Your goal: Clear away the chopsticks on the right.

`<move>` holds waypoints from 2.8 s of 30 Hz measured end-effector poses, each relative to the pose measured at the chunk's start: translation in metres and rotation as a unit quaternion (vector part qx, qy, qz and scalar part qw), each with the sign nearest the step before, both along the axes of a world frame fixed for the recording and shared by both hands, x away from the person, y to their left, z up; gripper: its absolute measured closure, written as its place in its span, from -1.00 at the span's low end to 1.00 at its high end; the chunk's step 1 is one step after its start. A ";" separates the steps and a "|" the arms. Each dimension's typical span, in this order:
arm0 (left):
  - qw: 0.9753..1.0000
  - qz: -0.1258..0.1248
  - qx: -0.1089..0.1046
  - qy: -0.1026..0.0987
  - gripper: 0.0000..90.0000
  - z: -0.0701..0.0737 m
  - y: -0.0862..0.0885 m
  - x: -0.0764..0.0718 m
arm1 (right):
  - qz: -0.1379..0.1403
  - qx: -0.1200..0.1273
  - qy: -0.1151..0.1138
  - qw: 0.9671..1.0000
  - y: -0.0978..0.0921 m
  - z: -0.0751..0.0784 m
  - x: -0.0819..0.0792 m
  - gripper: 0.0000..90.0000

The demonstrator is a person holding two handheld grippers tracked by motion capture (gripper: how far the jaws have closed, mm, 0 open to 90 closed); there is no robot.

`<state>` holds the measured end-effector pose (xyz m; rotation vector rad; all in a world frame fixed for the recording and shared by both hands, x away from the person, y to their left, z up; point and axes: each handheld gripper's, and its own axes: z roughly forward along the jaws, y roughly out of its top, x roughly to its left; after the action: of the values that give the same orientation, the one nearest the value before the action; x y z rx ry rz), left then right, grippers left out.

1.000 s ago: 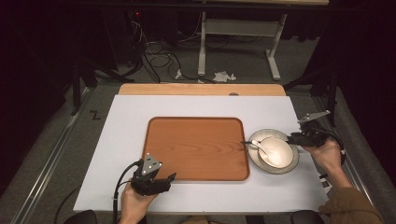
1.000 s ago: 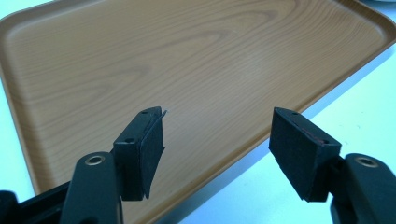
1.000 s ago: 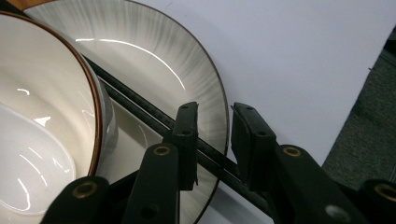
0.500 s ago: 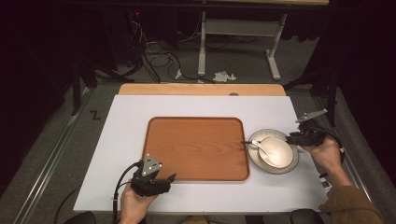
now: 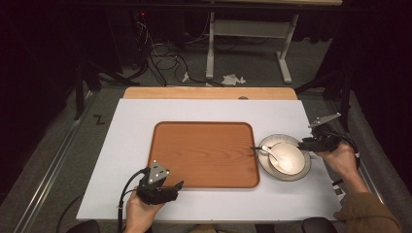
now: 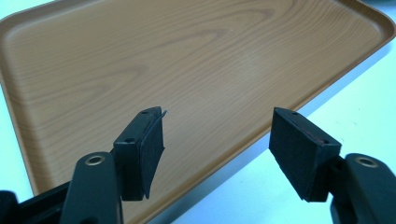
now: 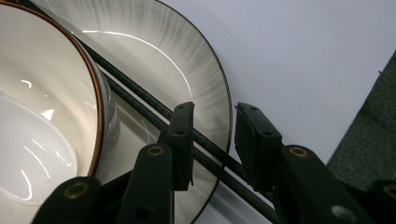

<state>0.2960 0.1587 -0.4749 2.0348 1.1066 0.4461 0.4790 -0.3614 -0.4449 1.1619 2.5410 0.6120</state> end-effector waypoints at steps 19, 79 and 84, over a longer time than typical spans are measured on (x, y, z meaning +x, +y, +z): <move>1.000 0.001 -0.001 -0.003 -0.22 0.002 0.003 0.001 | 0.002 -0.023 -0.006 1.000 0.007 -0.003 0.006 0.70; 0.996 -0.087 -0.012 0.011 -0.21 0.001 -0.034 0.041 | 0.053 0.060 -0.094 0.992 0.109 0.056 -0.121 0.92; 0.996 -0.088 -0.011 0.011 -0.21 0.001 -0.034 0.042 | 0.060 0.078 -0.076 0.992 0.136 0.044 -0.119 0.92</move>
<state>0.3377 0.1250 -0.4741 2.1003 0.9302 0.3204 0.3603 -0.2251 -0.4007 0.9744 2.4808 0.9074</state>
